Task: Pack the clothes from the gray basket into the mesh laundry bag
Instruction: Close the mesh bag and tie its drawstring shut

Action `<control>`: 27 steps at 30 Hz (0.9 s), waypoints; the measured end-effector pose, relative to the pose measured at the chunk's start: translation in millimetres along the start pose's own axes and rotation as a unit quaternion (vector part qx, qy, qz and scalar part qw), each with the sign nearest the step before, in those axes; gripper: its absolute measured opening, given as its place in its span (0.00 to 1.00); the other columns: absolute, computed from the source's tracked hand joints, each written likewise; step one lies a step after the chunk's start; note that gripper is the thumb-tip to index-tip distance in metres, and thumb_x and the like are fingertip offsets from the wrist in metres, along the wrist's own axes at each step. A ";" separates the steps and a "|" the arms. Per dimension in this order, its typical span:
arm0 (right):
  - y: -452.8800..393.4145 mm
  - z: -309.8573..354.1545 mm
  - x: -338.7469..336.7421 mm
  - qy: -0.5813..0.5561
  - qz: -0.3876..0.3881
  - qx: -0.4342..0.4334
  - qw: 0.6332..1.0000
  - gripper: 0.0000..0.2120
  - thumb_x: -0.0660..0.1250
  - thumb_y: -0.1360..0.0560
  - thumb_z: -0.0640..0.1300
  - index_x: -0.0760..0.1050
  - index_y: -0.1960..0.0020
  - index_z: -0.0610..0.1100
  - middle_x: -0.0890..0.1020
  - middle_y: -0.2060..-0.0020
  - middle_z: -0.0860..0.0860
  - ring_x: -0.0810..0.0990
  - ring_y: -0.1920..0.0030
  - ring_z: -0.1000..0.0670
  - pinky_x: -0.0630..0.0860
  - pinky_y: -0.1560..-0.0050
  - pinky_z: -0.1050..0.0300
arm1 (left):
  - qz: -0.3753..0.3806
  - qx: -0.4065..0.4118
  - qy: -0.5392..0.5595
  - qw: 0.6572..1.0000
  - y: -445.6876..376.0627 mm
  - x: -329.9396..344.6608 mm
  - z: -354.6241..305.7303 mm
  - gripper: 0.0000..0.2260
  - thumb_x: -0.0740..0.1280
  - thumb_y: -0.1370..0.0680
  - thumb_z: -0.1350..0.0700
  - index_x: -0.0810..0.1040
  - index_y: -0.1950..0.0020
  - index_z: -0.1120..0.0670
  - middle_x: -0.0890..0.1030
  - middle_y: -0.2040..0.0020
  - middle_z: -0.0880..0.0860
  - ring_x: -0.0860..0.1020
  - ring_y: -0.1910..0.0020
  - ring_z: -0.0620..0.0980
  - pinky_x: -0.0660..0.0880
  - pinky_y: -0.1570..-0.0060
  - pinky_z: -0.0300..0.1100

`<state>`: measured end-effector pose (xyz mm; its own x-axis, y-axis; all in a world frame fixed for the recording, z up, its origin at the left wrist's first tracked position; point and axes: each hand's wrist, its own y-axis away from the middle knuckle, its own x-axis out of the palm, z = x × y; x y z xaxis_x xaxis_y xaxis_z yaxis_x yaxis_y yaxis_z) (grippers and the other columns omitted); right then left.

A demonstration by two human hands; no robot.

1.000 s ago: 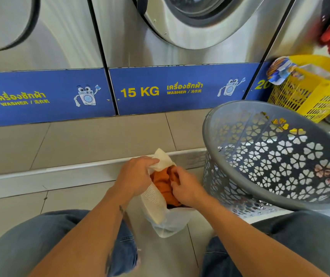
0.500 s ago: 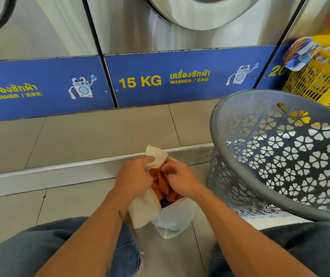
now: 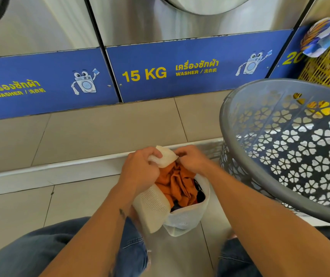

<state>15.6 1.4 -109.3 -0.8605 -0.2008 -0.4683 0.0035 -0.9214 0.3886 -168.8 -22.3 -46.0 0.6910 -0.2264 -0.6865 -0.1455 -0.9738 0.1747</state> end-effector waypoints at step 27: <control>41.7 2.0 9.9 0.103 -0.071 -0.109 0.986 0.04 0.72 0.25 0.44 0.82 0.59 0.47 0.84 0.64 0.50 0.82 0.60 0.51 0.82 0.59 0.52 | 0.054 -0.074 -0.124 0.988 -22.1 24.1 -13.7 0.08 0.64 0.27 0.54 0.83 0.60 0.48 0.83 0.54 0.49 0.80 0.53 0.54 0.79 0.49 0.50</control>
<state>6.2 -38.3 -96.2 -0.7383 -0.1070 -0.6659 0.0193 -0.9903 0.1377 -139.2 -6.0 -56.7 0.4791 -0.3452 -0.8070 -0.0920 -0.9341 0.3449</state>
